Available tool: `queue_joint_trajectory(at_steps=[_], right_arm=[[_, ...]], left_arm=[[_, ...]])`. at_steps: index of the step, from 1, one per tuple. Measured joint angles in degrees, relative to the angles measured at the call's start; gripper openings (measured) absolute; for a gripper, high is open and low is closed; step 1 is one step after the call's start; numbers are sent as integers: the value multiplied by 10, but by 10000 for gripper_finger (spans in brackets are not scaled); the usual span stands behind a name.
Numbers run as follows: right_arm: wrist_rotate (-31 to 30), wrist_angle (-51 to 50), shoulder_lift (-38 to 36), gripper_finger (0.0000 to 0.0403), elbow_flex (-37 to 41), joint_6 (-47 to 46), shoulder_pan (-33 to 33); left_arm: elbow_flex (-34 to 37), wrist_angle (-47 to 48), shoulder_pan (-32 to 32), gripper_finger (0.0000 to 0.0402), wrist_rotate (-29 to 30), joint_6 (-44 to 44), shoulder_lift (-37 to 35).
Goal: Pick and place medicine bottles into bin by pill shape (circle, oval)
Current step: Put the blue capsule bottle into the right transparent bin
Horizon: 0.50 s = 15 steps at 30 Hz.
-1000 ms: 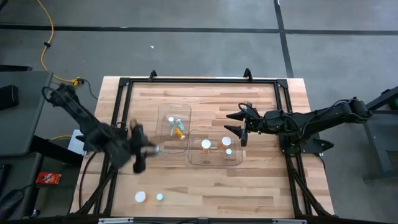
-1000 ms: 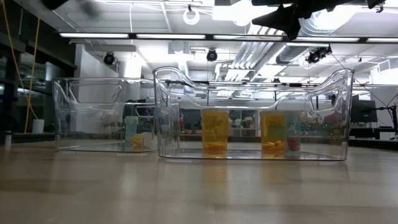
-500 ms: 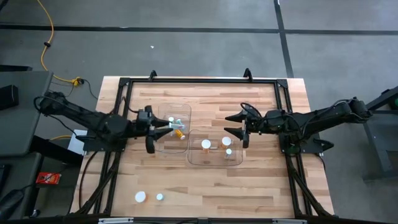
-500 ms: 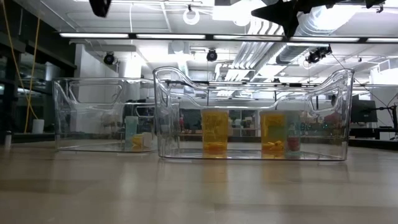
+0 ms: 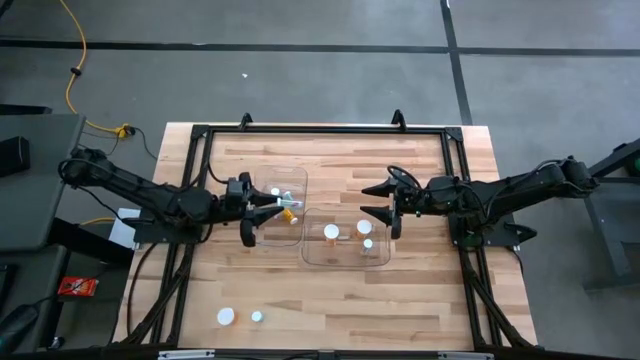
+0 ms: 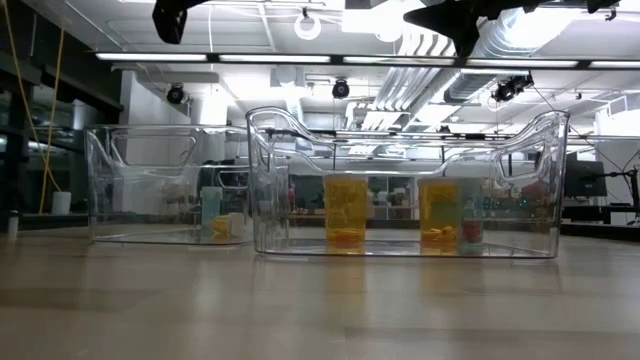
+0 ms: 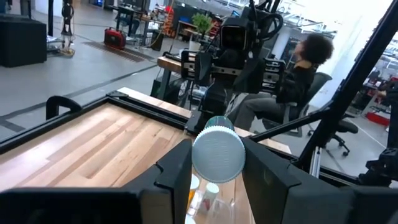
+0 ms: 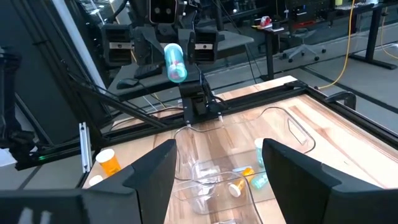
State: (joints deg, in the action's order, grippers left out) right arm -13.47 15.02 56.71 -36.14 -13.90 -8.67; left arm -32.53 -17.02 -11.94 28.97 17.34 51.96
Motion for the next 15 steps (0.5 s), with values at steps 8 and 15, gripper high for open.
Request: queue_joint_trajectory(at_steps=[8,15], right_arm=[[0,-1,0,232,0,0,0],[0,-1,0,232,0,-6,0]], left_arm=[[-96,141,27,113,-60,-15,77],[-288,352,85,113,-188,-111,246]])
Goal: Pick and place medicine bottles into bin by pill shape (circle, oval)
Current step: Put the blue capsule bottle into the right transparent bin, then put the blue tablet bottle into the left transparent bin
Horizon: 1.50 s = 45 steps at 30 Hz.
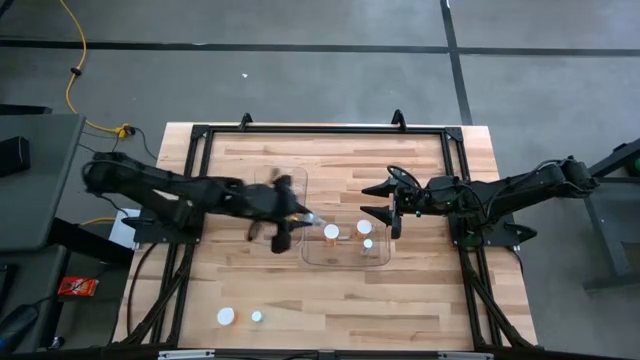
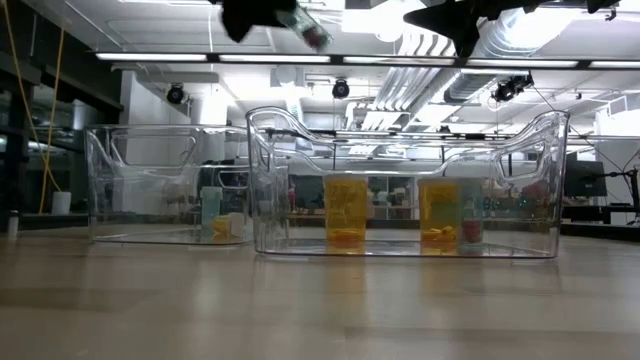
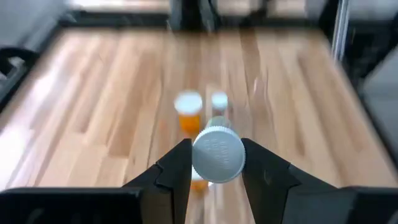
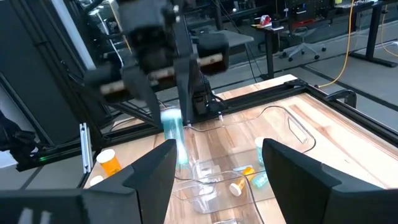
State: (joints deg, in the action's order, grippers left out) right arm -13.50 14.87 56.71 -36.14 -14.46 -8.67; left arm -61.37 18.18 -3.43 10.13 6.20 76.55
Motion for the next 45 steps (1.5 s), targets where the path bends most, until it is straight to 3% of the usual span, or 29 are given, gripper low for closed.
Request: queue_joint_trajectory(at_steps=[4,9,18,34,45], right_arm=[[0,0,0,232,0,0,0],[0,-3,0,232,0,10,0],[-35,-9,0,232,0,24,0],[-35,-9,0,232,0,29,0],[-35,-9,0,232,0,29,0]], left_arm=[[-99,95,10,113,-41,-63,102],[-173,130,1,113,-74,-87,207],[-204,155,-20,113,-45,-79,319],[-204,157,-18,116,-36,-64,344],[-204,156,-18,175,-36,-64,344]])
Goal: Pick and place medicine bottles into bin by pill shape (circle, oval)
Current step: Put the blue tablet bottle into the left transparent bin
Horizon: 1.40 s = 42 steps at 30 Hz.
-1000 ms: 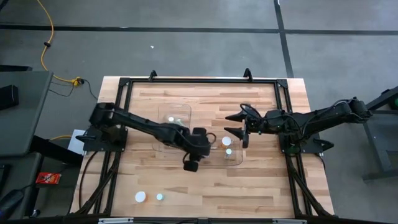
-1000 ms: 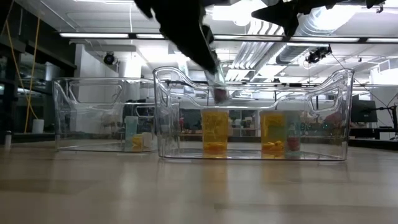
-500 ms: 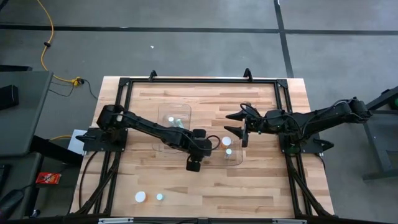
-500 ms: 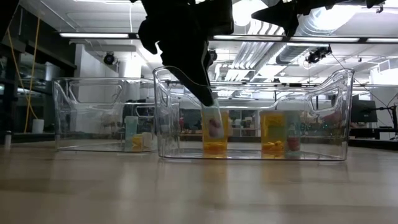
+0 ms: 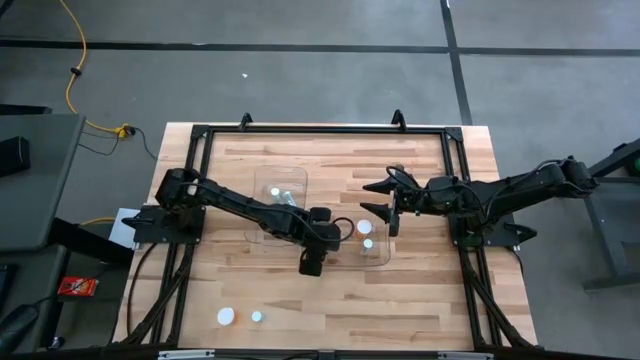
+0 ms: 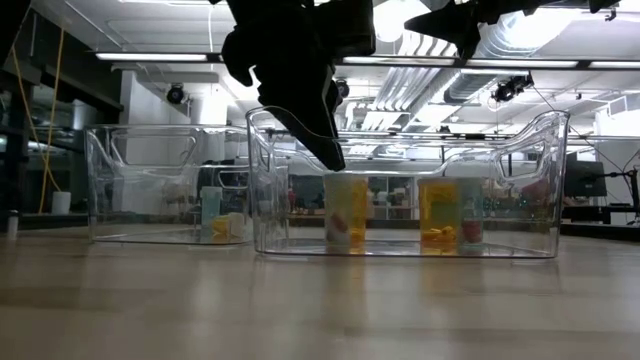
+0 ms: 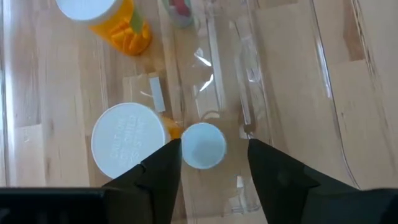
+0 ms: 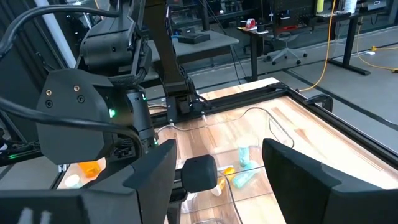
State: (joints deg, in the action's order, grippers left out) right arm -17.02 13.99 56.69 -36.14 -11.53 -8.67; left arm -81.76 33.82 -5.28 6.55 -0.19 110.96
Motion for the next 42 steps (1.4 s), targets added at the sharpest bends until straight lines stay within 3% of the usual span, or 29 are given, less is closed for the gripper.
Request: queue_joint_trajectory(at_steps=[6,13,18,25,29,34,42], right_arm=[[0,0,0,232,0,0,0],[0,1,0,232,0,0,0],[0,0,0,232,0,-1,0],[6,0,0,232,0,-4,0],[7,0,0,232,0,-4,0],[7,0,0,232,0,-4,0],[10,0,0,232,0,-4,0]], left_arm=[[0,20,4,184,-21,0,-27],[4,56,17,182,-45,55,-151],[81,-88,17,182,-5,94,-282],[314,-409,-7,182,47,150,-448],[431,-525,-23,182,68,152,-508],[505,-589,-27,182,78,180,-550],[510,-588,-27,182,78,174,-558]])
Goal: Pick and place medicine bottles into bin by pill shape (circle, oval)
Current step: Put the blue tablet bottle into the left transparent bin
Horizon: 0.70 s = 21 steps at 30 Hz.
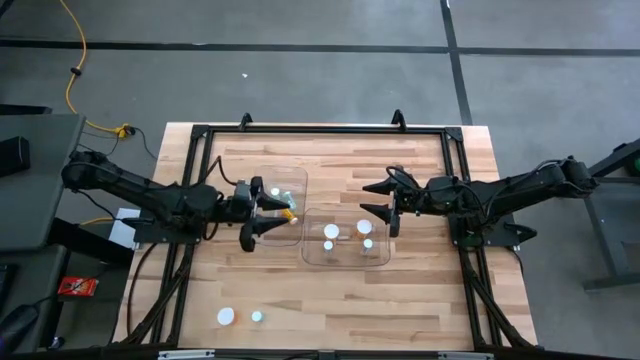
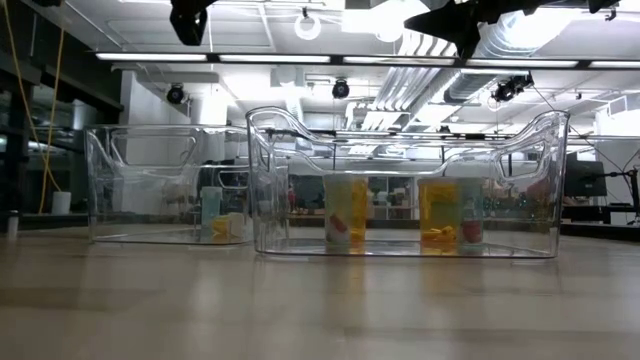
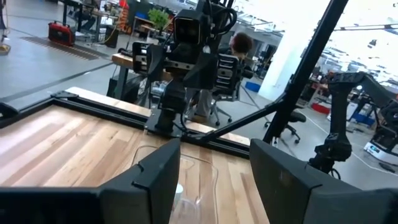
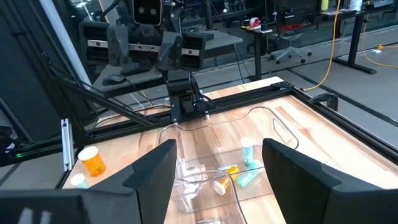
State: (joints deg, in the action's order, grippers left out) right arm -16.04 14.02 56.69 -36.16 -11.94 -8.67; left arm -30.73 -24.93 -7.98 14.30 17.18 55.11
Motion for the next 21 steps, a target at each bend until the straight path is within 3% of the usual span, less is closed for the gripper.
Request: queue_joint_trajectory(at_steps=[17,21], right_arm=[[0,0,0,232,0,0,0],[0,0,0,232,0,0,0]], left_arm=[[0,0,1,182,0,-13,0],[-32,36,-2,182,-6,2,1]])
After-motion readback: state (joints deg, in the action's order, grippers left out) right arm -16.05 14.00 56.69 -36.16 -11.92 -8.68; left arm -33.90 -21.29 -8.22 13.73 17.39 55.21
